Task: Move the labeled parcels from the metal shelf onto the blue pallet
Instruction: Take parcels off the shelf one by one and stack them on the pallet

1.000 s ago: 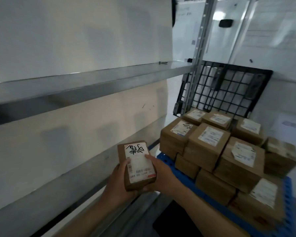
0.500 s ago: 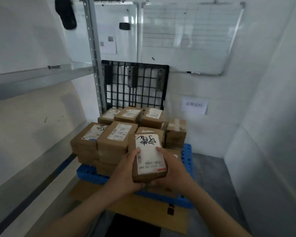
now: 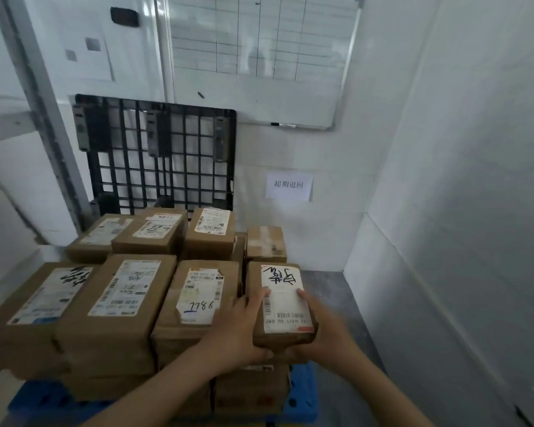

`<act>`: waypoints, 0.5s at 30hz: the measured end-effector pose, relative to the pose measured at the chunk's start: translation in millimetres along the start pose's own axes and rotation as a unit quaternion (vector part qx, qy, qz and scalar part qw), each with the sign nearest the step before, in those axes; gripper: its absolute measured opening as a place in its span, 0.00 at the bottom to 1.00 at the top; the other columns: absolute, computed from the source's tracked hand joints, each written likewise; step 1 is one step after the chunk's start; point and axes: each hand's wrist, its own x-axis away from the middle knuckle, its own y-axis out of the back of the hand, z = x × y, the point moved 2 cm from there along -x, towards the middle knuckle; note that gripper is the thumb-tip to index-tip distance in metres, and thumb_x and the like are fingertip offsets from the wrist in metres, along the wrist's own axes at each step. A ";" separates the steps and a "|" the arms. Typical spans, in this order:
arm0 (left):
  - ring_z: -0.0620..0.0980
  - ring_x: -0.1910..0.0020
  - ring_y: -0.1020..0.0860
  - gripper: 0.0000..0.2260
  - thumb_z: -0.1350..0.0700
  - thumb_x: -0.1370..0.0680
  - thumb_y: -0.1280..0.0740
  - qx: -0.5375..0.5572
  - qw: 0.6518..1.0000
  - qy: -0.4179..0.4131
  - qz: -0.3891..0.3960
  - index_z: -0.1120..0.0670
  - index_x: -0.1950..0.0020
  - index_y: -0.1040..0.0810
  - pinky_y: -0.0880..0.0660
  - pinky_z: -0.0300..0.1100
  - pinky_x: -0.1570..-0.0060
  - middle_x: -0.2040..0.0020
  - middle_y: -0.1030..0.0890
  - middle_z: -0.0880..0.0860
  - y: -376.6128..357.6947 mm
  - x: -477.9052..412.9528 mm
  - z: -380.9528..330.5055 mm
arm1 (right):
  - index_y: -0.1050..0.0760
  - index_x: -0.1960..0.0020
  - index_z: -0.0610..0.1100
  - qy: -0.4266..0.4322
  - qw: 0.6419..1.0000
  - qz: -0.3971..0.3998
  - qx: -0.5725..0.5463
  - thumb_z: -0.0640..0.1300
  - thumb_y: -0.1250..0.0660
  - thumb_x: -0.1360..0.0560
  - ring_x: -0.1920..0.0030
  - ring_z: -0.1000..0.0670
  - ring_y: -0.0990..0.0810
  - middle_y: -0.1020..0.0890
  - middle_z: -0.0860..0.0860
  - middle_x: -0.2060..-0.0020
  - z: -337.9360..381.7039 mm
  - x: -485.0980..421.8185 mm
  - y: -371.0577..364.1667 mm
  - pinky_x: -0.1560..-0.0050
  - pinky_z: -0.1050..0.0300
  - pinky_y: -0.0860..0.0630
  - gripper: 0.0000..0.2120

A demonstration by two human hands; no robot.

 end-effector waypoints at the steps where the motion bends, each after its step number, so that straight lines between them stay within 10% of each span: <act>1: 0.51 0.25 0.48 0.47 0.43 0.31 0.29 -0.035 0.999 0.014 0.008 0.42 0.26 0.61 0.50 0.56 0.27 0.24 0.46 0.48 -2.2 -7.9 9.0 | 0.49 0.26 0.53 -0.010 1.000 0.008 -0.004 0.48 0.23 0.40 0.35 0.52 0.32 0.35 0.54 0.36 -2.5 -7.9 -6.0 0.36 0.52 0.27 0.51; 7: 0.61 0.26 0.66 0.45 0.42 0.28 0.33 -0.165 0.983 0.051 0.059 0.44 0.26 0.64 0.64 0.66 0.31 0.23 0.54 0.53 -18.2 -33.3 29.6 | 0.47 0.31 0.53 -0.051 0.997 0.017 -0.053 0.44 0.25 0.33 0.47 0.66 0.31 0.36 0.66 0.45 -12.4 -34.0 -34.4 0.43 0.74 0.31 0.40; 11: 0.63 0.26 0.67 0.41 0.43 0.25 0.36 -0.228 0.968 0.060 0.088 0.48 0.25 0.63 0.63 0.66 0.31 0.23 0.55 0.57 -20.6 -33.6 25.8 | 0.49 0.27 0.52 -0.067 0.998 0.014 -0.013 0.48 0.25 0.35 0.38 0.59 0.36 0.37 0.54 0.33 -23.9 -36.3 -43.6 0.36 0.66 0.34 0.45; 15: 0.62 0.26 0.68 0.40 0.42 0.24 0.37 -0.243 0.963 0.068 0.097 0.49 0.24 0.62 0.62 0.65 0.30 0.23 0.61 0.58 -19.0 -33.0 27.7 | 0.52 0.27 0.53 -0.057 0.997 0.047 0.011 0.45 0.26 0.34 0.41 0.60 0.40 0.42 0.53 0.33 -27.6 -41.9 -47.8 0.53 0.80 0.35 0.46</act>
